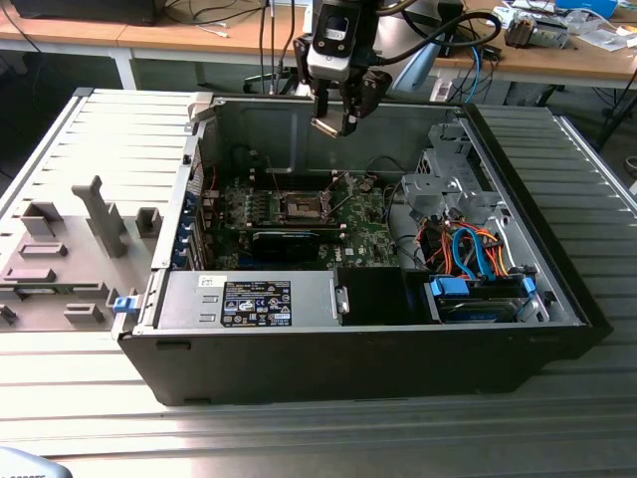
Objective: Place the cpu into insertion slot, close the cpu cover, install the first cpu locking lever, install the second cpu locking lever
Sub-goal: 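Place the cpu into insertion slot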
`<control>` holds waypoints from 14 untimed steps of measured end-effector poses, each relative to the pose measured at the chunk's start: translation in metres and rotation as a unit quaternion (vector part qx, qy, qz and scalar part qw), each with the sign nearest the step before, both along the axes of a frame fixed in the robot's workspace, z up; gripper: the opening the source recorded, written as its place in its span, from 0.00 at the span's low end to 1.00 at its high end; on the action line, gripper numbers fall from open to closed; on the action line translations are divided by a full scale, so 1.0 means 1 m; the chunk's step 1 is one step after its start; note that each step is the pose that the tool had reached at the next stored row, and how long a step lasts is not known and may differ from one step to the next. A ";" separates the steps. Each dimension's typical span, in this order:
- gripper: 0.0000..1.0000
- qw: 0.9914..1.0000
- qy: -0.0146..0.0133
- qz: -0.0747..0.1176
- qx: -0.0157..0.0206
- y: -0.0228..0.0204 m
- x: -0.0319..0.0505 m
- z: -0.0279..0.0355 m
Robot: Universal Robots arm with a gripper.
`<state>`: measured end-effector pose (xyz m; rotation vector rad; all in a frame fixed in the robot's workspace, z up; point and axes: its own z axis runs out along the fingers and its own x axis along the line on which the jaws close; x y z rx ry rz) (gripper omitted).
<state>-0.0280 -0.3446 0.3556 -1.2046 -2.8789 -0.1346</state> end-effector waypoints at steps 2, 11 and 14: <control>0.55 1.000 0.000 -0.005 0.000 0.0000 0.0000 0.0000; 0.55 1.000 0.000 -0.010 0.000 0.0000 0.0000 0.0000; 0.55 1.000 0.000 -0.011 0.000 0.0000 0.0000 0.0000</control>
